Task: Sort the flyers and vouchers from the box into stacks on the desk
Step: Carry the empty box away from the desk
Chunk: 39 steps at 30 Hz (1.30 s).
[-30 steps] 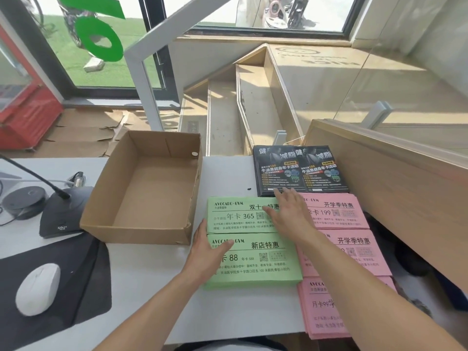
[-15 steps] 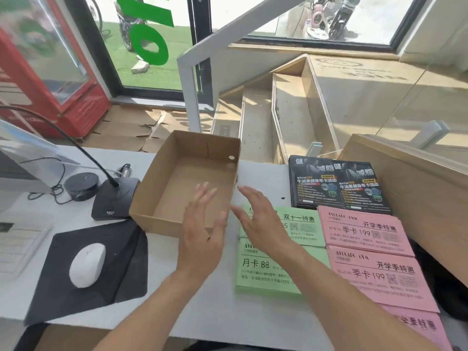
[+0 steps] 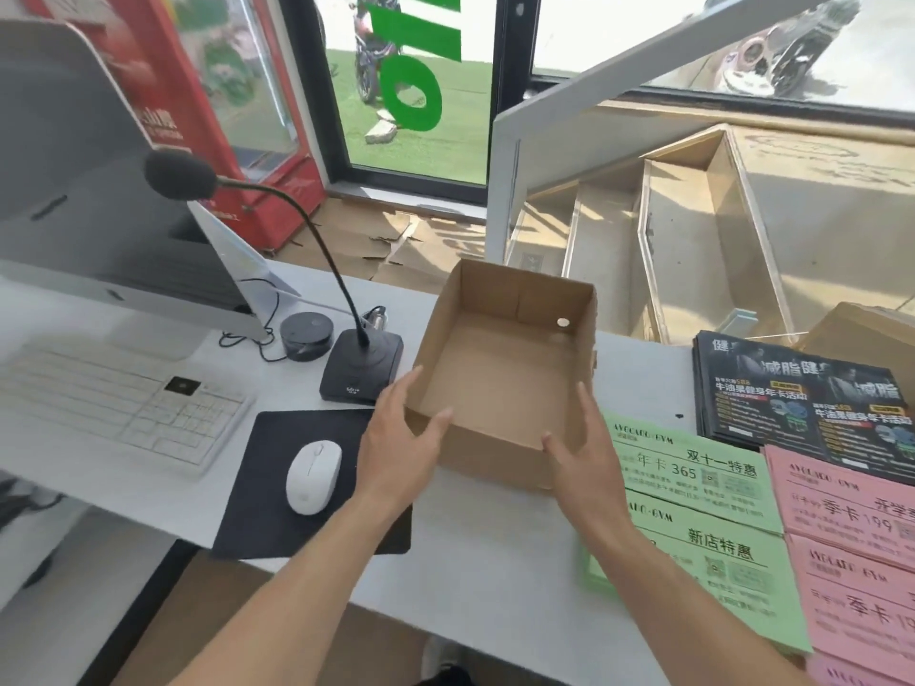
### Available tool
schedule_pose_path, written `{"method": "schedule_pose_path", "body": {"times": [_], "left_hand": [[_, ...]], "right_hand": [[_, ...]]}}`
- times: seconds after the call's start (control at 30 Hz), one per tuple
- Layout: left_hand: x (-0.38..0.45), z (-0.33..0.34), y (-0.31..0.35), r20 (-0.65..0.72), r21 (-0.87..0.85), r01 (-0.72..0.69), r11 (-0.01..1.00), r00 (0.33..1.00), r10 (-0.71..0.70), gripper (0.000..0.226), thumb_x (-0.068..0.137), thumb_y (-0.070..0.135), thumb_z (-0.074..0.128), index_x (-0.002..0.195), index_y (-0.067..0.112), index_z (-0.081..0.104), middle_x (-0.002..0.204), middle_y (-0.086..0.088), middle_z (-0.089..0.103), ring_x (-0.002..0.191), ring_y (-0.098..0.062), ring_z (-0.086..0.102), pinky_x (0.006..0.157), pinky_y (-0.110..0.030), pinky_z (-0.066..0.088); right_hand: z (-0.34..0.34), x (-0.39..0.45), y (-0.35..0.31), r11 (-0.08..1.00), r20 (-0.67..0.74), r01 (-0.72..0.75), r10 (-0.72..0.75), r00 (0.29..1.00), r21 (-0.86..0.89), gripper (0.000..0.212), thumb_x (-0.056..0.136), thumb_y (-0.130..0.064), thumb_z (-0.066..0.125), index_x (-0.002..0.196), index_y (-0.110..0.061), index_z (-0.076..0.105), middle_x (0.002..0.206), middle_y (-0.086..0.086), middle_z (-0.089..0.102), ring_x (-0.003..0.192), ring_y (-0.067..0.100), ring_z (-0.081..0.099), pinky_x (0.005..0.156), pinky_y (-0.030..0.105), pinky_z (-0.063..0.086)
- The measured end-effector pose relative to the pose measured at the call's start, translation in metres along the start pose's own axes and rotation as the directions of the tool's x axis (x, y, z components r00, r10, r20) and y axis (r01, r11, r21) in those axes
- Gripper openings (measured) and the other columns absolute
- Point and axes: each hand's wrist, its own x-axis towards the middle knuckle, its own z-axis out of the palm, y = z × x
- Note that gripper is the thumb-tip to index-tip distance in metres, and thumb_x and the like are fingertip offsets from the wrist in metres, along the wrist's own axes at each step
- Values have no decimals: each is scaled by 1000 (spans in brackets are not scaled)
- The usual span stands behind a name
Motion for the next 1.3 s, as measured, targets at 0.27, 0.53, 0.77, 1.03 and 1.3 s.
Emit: {"method": "schedule_pose_path", "body": {"times": [0.27, 0.53, 0.77, 1.03, 1.3], "left_hand": [[-112, -29, 13, -199, -117, -65, 991, 979, 40, 62, 89, 33, 74, 142, 45, 45, 135, 34, 46, 131, 14, 38, 107, -21, 35], [-267, -67, -23, -450, -355, 145, 924, 840, -304, 58, 94, 17, 68, 143, 42, 50, 126, 28, 56, 118, 11, 52, 97, -15, 38], [-392, -133, -86, -568, -607, 163, 778, 596, -568, 49, 98, 1, 55, 130, 37, 61, 124, 22, 67, 112, 7, 62, 99, -22, 45], [-555, -222, -188, -665, -711, 137, 690, 191, -722, 48, 101, 5, 52, 139, 35, 55, 114, 42, 60, 106, 27, 52, 97, -9, 41], [-745, -342, -311, -640, -768, 117, 629, -111, -761, 45, 102, 14, 54, 145, 27, 52, 136, 20, 61, 126, 2, 56, 115, -35, 40]], "right_hand": [[-30, -96, -14, 972, -22, 233, -233, 972, -27, 72, 98, -16, 60, 154, -45, 24, 161, -27, 15, 123, -37, 13, 87, -4, 33], [-30, -206, -8, 956, 263, 284, -294, 919, 76, 88, 95, -20, 66, 152, -56, 9, 148, -46, 19, 118, -33, 32, 82, -5, 31], [52, -292, -25, 945, 659, 309, -302, 689, 110, 84, 95, -16, 62, 152, -57, 17, 152, -40, 28, 102, -12, 60, 89, 10, 46], [202, -450, -47, 897, 927, 436, -227, 300, 79, 87, 95, -28, 65, 156, -50, 7, 145, -44, 24, 113, -23, 41, 74, 2, 40], [365, -680, -72, 801, 987, 577, -133, -90, 160, 89, 88, -43, 67, 151, -60, 6, 154, -41, 20, 141, 3, 39, 109, 44, 44]]}}
